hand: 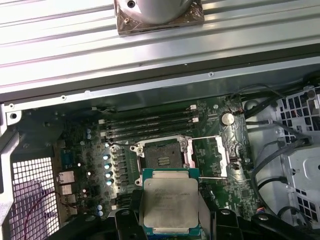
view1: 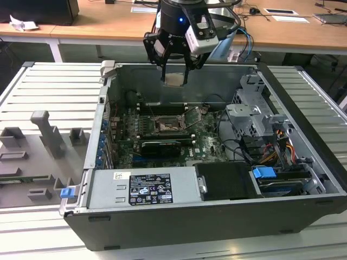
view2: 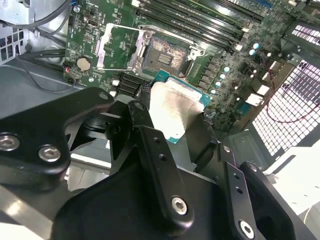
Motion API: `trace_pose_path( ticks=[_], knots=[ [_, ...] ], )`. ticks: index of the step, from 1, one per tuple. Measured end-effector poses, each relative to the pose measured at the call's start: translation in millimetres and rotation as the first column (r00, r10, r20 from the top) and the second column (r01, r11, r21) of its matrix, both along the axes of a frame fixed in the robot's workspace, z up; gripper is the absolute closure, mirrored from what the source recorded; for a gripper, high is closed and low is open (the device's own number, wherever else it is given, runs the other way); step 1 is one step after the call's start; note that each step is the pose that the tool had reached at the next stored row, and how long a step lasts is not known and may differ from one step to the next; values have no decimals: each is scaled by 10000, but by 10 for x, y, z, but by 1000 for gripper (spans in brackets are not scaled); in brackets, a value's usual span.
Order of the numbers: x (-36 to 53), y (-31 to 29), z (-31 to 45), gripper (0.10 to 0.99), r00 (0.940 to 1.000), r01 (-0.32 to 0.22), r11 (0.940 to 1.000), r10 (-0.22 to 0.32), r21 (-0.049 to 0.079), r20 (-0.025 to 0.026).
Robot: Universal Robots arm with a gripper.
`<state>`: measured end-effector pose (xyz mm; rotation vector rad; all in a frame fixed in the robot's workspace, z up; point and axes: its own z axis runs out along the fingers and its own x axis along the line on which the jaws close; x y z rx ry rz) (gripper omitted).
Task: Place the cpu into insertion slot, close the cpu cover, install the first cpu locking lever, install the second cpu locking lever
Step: 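Place the cpu into insertion slot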
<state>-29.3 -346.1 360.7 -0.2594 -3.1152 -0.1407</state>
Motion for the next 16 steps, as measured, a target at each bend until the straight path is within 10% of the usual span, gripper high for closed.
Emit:
trace_pose_path(
  ticks=[16],
  knots=[
    [0,0,-2,561,9984,562,9984,-562,0,0]
  ],
)
